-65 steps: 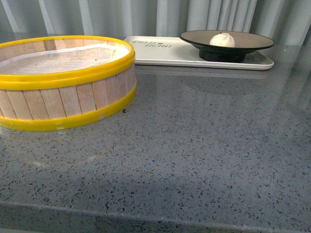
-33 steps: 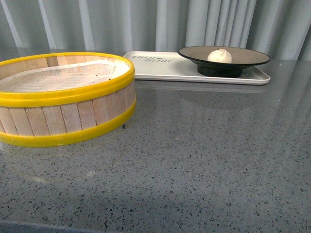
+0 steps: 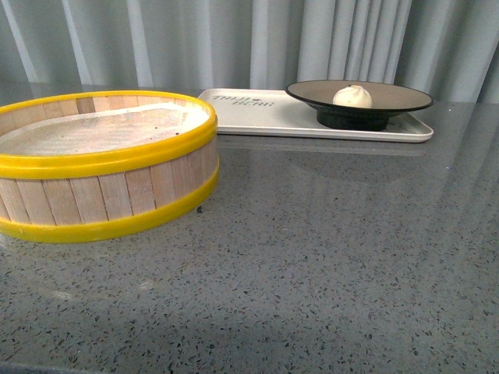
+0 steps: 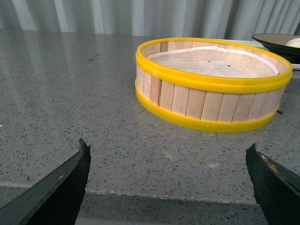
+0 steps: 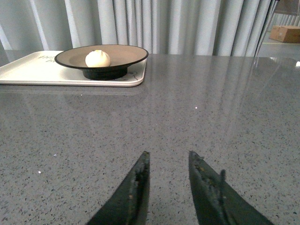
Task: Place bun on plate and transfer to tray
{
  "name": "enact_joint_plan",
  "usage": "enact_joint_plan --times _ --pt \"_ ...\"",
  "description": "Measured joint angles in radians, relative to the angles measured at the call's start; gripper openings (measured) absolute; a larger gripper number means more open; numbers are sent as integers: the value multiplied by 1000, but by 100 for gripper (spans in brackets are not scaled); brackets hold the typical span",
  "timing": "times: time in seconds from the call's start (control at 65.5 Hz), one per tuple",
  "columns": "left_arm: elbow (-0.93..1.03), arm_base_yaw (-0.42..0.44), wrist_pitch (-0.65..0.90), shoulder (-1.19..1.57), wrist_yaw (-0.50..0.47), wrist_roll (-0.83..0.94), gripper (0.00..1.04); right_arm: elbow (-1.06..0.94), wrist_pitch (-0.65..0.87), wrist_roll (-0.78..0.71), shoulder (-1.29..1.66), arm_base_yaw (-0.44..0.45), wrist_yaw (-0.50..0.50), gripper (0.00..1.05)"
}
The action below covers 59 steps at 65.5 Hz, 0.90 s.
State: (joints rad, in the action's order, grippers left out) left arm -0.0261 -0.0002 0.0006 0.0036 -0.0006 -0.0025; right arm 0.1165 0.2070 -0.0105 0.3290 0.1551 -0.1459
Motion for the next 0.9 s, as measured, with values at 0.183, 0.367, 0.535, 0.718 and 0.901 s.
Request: enact_joint_plan --times 0.183,0.367,0.535,0.718,0.901 --pt "0 0 0 0 0 0 98 -40 -28 3 -71 -144 137 2" --pt "0 0 0 0 0 0 98 -59 -47 4 -112 -151 143 2" --pt "0 0 0 0 0 0 98 -80 -186 6 -241 -151 143 2" --pt "0 0 0 0 0 0 98 -109 -206 6 -323 -151 145 2" --pt "0 0 0 0 0 0 98 -109 -206 6 -323 -151 145 2"
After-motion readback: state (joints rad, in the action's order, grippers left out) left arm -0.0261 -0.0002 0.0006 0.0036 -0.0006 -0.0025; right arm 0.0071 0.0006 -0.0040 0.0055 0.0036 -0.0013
